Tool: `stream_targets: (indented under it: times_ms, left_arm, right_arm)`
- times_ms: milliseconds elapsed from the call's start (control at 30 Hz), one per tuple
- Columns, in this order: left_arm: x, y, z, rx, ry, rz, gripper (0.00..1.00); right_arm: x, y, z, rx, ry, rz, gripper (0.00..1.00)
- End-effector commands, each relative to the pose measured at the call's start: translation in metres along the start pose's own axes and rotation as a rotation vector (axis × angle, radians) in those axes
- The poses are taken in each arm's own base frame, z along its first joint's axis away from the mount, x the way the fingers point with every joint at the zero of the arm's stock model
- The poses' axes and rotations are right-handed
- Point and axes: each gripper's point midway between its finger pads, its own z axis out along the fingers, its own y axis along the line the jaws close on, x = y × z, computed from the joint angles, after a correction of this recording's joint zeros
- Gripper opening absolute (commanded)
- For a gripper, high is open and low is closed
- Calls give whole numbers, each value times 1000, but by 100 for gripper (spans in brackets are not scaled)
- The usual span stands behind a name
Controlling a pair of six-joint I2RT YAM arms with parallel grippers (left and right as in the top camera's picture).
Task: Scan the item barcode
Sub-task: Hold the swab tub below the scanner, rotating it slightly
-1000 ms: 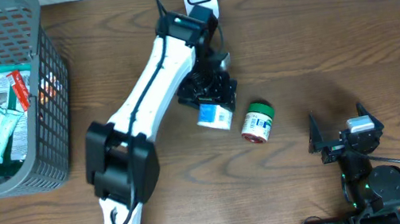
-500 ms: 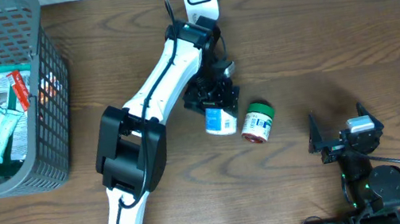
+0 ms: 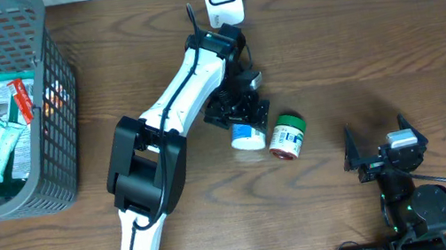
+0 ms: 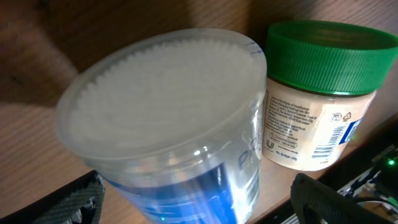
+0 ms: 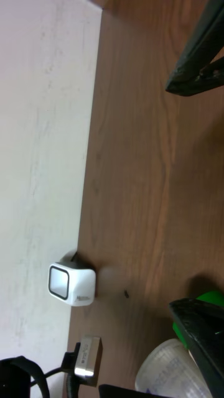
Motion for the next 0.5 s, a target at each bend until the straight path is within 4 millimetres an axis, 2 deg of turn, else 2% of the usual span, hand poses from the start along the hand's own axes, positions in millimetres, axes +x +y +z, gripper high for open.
stream_targets:
  times_ms: [0, 100, 333, 467]
  left_arm:
    - [-1, 2, 4, 5, 4, 5, 94]
    - [-3, 2, 4, 5, -6, 10, 97]
    - [-8, 6, 4, -21, -24, 17, 98]
    - [-12, 16, 3, -79, -39, 21, 98]
  right_arm:
    - [1, 3, 0, -13, 2, -9, 99]
    - [1, 3, 0, -13, 2, -9, 99]
    - [1, 3, 0, -13, 2, -9, 99]
    - [1, 3, 0, -13, 2, -9, 99]
